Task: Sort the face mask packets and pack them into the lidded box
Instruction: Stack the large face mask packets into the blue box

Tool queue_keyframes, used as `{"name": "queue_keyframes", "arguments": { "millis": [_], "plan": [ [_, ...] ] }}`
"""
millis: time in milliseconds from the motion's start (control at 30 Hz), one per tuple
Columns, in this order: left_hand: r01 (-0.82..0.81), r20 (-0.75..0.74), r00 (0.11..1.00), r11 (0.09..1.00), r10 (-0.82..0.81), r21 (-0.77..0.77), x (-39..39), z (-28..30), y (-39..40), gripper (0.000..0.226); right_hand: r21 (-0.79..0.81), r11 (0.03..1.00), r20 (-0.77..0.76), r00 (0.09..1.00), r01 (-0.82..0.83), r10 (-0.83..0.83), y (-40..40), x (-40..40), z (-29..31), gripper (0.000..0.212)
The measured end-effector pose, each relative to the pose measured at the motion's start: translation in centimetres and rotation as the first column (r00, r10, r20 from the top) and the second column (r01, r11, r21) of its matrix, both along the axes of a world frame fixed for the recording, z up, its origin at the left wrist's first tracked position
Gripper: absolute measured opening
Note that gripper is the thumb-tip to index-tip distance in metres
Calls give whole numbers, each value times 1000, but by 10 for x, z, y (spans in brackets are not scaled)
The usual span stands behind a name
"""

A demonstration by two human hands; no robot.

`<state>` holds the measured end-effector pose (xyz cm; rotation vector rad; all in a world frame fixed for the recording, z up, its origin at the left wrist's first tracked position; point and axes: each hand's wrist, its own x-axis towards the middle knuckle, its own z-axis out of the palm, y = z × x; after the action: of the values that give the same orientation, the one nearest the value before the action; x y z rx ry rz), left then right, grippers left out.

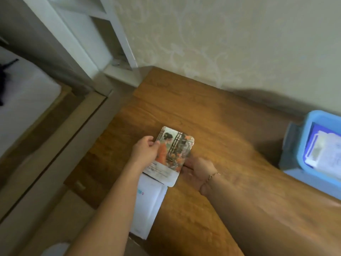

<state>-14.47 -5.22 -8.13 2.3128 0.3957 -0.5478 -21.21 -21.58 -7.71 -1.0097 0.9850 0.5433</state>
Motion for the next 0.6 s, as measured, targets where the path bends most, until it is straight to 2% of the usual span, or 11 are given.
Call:
{"name": "queue_keyframes", "arguments": {
  "millis": [100,200,300,367,467,600],
  "plan": [
    [-14,-18,1000,999,13,-44,4,-3,-4,42,-90,996,-65,998,-14,9,11,12,-5,7],
    [-13,-70,998,993,4,-121,5,-6,-14,39,-194,979,-80,995,-66,51,14,19,-13,22],
    [20,-71,997,981,-34,-193,1,-5,-32,35,-433,894,31,989,-119,146,3,17,-18,35],
    [19,-84,996,970,-40,-240,-4,-6,-44,34,-495,865,135,975,-87,176,-9,9,-12,28],
    [-53,-177,984,935,-10,-350,-16,-2,-63,39,-467,883,251,950,-47,184,-35,-6,-5,22],
    [-197,-303,953,777,9,-598,-41,17,-80,25,-343,939,319,935,-36,153,-76,-38,7,29]
  ]
}}
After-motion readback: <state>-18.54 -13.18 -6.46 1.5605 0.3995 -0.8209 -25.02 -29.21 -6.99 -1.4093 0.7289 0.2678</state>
